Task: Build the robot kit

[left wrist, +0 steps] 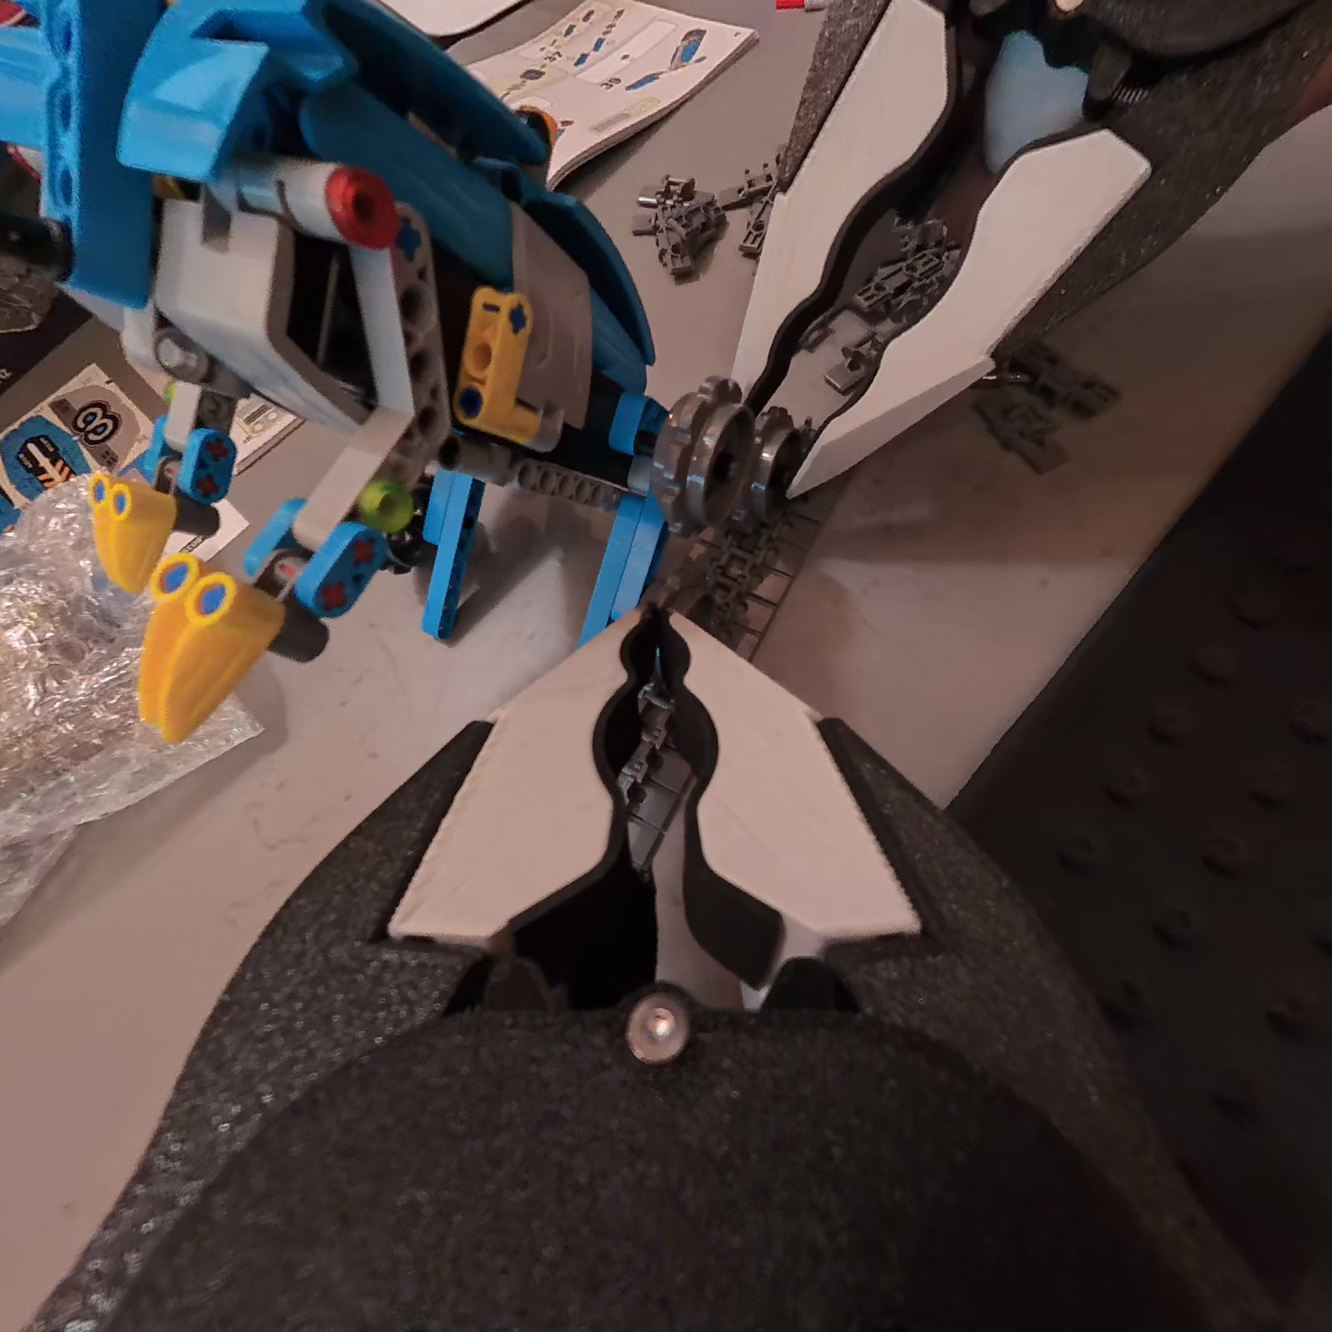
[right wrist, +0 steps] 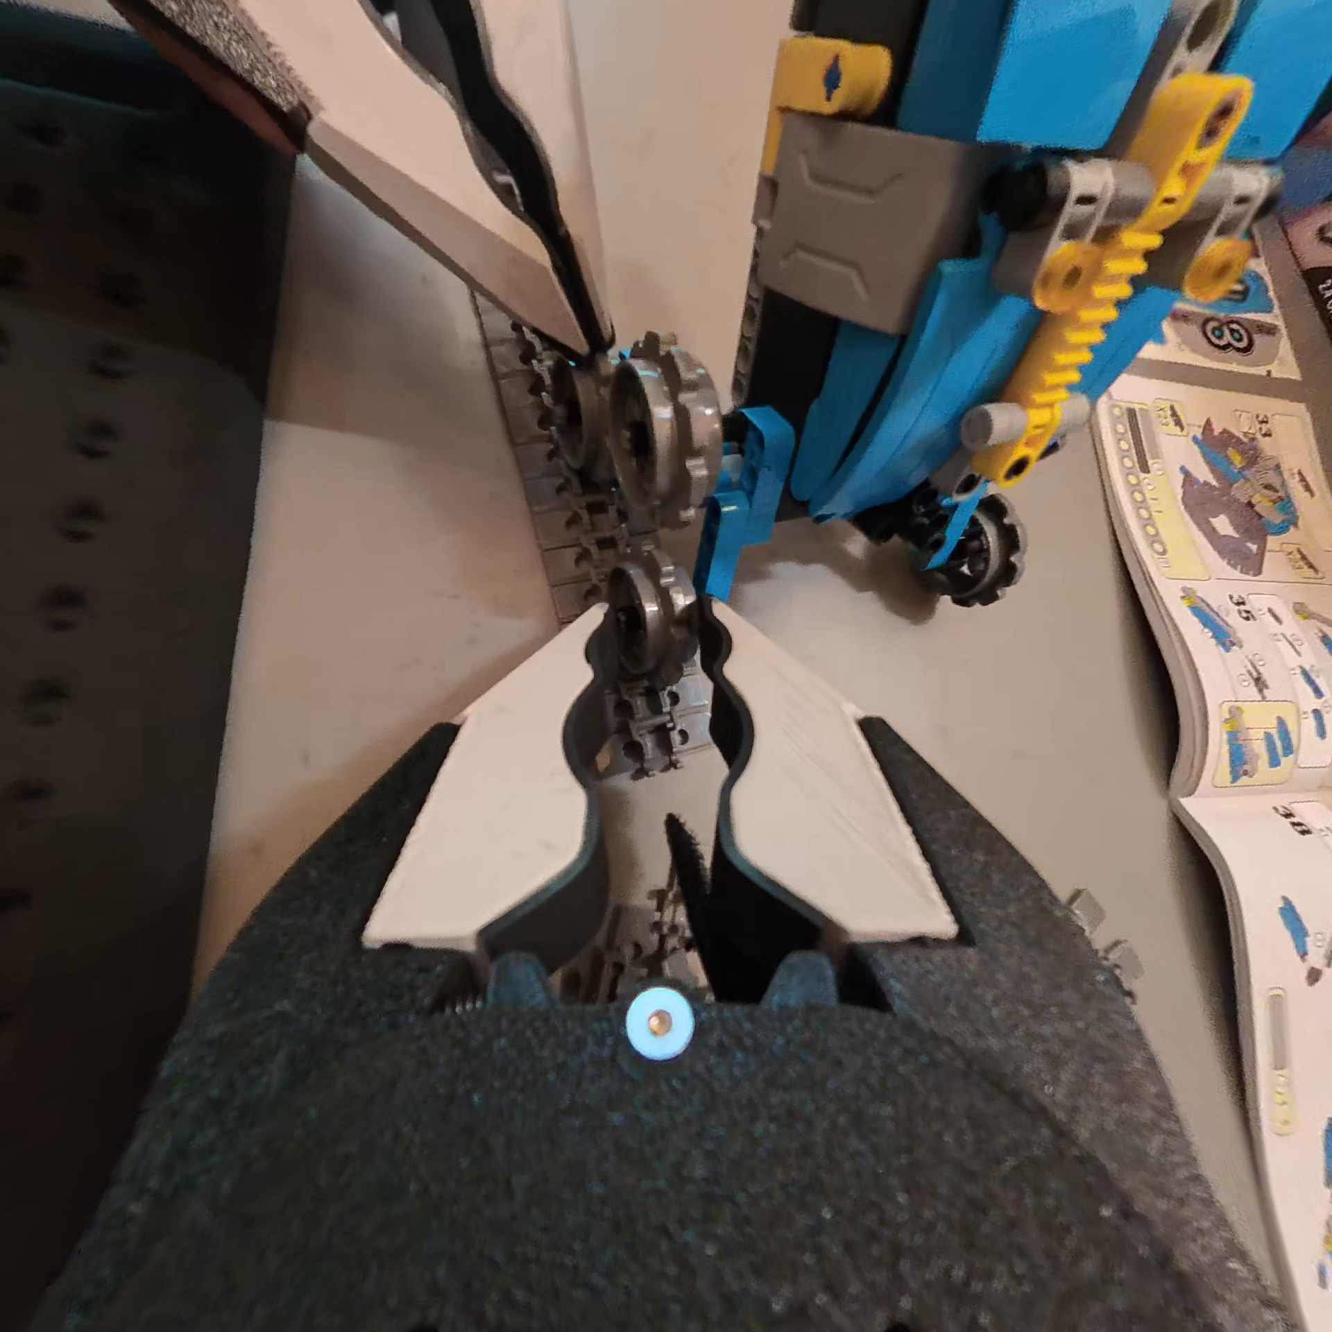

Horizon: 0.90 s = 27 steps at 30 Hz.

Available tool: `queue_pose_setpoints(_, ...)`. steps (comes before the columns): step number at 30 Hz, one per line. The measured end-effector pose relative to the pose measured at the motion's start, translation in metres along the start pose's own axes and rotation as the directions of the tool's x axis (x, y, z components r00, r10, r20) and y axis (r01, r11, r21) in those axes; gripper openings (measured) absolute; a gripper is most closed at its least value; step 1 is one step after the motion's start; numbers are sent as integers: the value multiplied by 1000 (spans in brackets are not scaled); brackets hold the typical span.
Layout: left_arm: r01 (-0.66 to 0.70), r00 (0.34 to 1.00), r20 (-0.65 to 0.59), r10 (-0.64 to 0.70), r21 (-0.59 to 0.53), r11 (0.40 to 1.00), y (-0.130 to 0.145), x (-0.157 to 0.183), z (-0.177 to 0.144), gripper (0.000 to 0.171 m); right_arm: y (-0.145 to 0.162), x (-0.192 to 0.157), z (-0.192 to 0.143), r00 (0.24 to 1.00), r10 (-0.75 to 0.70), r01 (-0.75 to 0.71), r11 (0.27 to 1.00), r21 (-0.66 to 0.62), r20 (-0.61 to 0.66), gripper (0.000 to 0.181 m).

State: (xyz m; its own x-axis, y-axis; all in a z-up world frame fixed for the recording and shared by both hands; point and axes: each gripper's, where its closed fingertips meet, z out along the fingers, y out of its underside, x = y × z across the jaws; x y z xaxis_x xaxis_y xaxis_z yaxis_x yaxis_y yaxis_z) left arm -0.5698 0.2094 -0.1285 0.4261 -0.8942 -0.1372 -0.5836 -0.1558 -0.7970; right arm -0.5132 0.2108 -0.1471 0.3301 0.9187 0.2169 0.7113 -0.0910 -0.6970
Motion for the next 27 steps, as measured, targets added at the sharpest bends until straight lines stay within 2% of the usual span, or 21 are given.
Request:
queue_pose_setpoints(3,3,1000,-7,-3,5,1000,0,0,0,0,1,-1,-2,1000,-12,13,1000,21,-8,24)
queue_pose_setpoints(5,-3,1000,-2,3,6,1000,0,0,0,0,6,-8,-6,999,-17,17,1000,3,35,47)
queue_pose_setpoints(6,-6,1000,1,6,6,1000,0,0,0,0,8,-7,-9,999,-10,10,1000,5,37,51)
queue_pose_setpoints(8,-10,1000,4,10,7,1000,0,1,0,0,15,-7,-18,998,3,-4,1000,16,58,45)
queue_pose_setpoints(11,-14,1000,5,14,8,1000,0,1,0,0,33,1,-26,998,20,-19,1000,-17,54,47)
queue_pose_setpoints(18,5,1000,-10,-5,7,1000,0,0,-1,0,38,-4,-11,993,15,-11,999,-39,114,43)
queue_pose_setpoints(22,63,997,-46,-63,0,998,1,-3,-5,15,40,-4,-10,979,103,-95,994,-51,178,41)
queue_pose_setpoints(27,26,999,-42,-27,-27,999,6,-12,-20,16,39,-5,-9,983,71,-62,997,-55,171,34)
